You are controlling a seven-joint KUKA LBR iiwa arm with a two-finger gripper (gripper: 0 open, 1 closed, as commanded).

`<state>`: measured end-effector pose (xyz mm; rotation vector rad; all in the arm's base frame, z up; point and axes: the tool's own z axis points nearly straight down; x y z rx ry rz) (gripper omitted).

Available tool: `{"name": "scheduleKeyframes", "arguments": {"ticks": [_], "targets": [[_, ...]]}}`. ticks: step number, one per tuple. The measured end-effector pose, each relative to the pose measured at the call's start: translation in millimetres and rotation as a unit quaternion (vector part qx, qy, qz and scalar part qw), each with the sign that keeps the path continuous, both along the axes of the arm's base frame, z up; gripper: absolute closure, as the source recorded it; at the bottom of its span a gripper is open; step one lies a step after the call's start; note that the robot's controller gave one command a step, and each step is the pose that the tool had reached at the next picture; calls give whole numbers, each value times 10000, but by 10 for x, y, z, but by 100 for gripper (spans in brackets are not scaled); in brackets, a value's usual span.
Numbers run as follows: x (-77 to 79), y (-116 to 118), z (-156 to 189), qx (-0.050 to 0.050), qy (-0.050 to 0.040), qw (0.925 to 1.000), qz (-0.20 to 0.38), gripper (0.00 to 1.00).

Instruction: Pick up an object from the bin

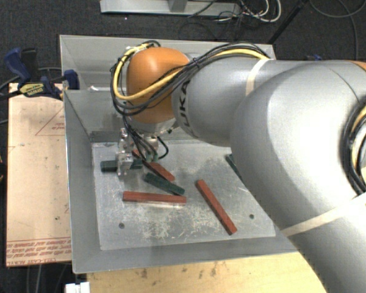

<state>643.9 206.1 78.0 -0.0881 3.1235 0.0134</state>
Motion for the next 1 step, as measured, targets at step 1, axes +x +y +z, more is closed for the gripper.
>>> {"name": "scheduleKeyframes", "arguments": {"ticks": [1], "targets": [[0,0,0,0,0,10000,0,100]]}}
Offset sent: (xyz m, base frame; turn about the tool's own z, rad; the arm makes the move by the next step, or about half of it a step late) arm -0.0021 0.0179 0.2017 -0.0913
